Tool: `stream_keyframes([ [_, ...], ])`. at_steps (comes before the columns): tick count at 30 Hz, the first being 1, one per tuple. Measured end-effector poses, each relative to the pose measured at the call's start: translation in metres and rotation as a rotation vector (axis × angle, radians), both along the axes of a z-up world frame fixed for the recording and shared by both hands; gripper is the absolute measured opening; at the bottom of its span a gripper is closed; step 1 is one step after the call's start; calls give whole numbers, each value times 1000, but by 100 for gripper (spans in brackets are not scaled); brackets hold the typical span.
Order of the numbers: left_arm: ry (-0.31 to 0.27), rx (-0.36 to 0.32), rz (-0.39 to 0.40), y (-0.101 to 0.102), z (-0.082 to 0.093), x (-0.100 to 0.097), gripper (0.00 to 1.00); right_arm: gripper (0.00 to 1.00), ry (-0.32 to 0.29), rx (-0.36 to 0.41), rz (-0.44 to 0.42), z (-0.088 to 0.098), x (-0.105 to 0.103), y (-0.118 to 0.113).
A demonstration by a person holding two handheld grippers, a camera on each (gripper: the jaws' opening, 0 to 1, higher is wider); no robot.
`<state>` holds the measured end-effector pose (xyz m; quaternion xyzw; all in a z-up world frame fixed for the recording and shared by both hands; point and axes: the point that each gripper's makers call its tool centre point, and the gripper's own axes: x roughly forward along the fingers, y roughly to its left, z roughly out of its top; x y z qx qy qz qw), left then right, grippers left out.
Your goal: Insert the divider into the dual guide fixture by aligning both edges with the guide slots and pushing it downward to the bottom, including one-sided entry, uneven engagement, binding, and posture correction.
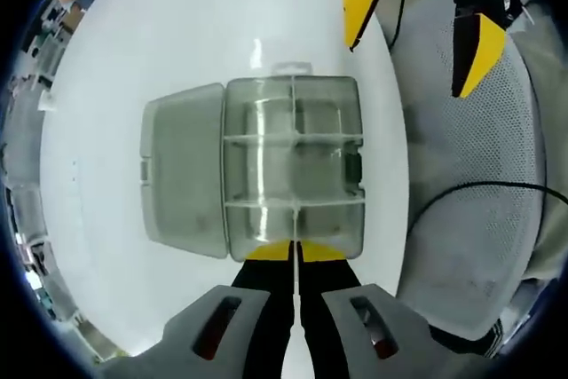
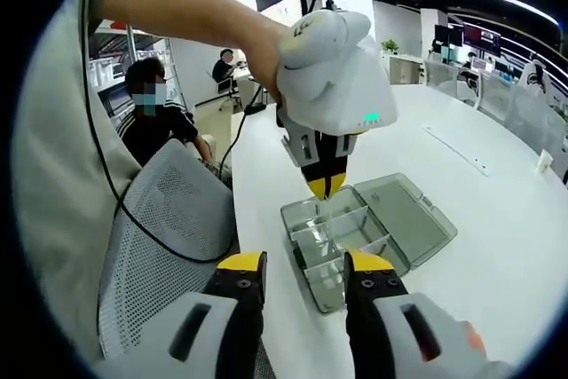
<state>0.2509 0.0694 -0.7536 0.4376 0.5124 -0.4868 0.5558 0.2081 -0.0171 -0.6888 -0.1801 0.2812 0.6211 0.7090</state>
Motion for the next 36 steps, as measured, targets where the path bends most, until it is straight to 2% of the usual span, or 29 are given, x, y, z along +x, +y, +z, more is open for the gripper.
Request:
stream_keyframes([
  [36, 23, 4, -2, -1, -16, -1, 0, 31, 7, -2, -8, -2, 0, -3],
])
